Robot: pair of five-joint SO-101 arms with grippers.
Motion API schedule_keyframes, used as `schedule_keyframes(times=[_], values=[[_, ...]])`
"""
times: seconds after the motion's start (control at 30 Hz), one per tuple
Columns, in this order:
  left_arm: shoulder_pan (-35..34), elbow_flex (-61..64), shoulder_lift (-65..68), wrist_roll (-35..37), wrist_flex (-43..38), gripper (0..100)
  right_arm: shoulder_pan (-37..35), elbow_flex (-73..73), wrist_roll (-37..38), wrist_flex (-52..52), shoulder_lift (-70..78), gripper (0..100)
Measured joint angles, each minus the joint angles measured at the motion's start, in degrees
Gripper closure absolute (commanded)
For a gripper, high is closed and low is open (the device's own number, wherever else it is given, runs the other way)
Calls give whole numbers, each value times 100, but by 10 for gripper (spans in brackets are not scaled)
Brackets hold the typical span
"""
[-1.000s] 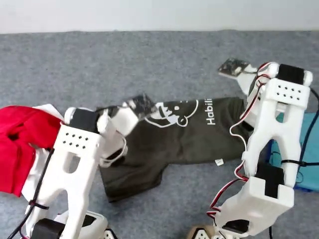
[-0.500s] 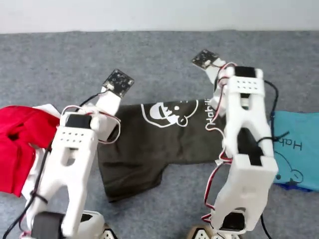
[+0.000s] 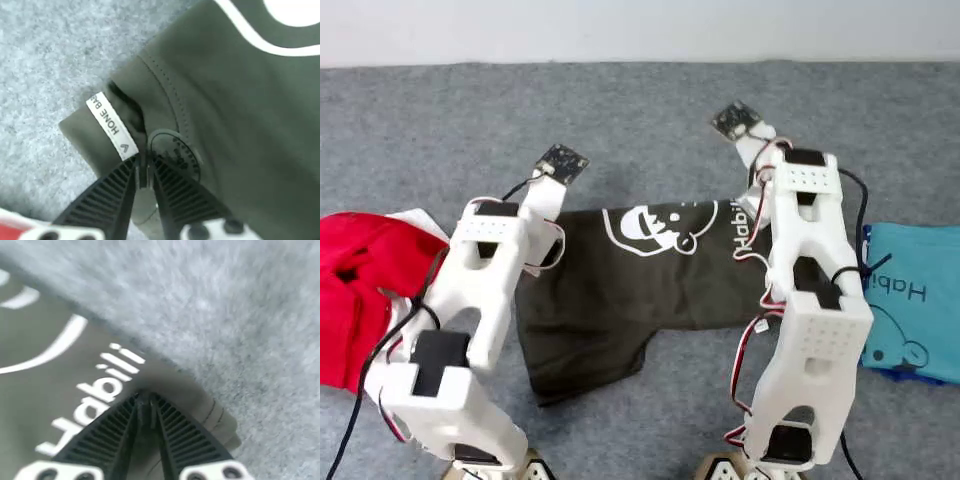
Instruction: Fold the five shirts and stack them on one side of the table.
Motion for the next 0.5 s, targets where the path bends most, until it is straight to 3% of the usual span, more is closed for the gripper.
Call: schedule_keyframes(times=[0.33,0.5], values=[[-492,-193,141,-334,44,986,220,-273,484,-422,220,990],[-615,-422,141,-475,422,986,273,-1213,484,440,237,990]])
